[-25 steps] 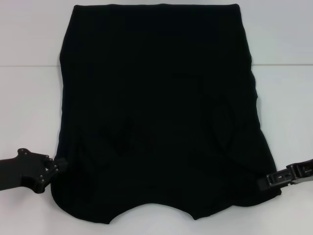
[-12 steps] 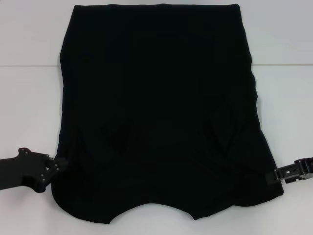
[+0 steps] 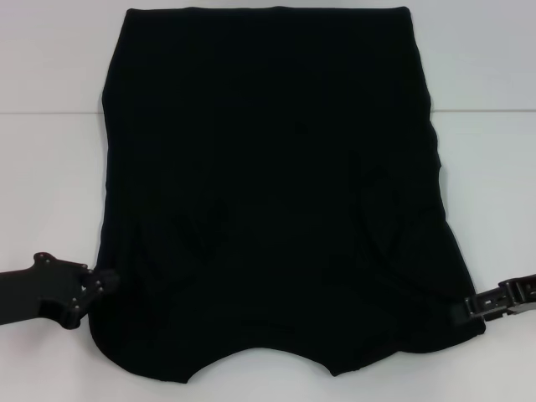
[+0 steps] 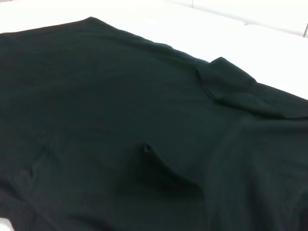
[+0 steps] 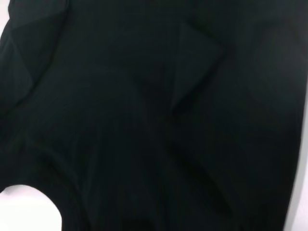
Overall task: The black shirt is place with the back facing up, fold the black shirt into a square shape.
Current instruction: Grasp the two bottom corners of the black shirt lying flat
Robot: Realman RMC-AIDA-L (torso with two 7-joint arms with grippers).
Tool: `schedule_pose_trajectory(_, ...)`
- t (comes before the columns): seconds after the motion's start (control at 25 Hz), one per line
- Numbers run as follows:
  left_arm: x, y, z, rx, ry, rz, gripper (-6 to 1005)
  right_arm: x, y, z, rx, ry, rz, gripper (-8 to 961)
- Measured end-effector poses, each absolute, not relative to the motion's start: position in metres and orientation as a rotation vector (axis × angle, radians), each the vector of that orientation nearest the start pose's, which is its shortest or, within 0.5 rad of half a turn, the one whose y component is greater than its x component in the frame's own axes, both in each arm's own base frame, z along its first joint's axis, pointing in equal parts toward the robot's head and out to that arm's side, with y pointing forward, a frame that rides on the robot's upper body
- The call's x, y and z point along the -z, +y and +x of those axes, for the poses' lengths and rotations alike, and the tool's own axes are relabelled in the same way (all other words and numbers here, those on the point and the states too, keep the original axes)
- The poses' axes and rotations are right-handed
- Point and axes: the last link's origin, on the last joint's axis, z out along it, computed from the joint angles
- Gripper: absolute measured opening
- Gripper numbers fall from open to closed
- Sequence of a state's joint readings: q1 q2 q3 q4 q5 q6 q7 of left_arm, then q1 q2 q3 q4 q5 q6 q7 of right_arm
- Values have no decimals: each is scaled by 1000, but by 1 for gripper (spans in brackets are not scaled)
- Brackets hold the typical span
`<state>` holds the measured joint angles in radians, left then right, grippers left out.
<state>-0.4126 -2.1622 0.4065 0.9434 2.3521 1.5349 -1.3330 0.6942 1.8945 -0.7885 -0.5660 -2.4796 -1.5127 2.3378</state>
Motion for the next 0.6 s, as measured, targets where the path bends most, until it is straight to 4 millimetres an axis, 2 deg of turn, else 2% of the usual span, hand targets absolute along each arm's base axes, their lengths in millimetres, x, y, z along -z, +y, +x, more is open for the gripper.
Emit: schedule_pose_trajectory(0.6,-36,297,-333,285,-683,-2522,32,-24,356,288,67,1735,-2482,845)
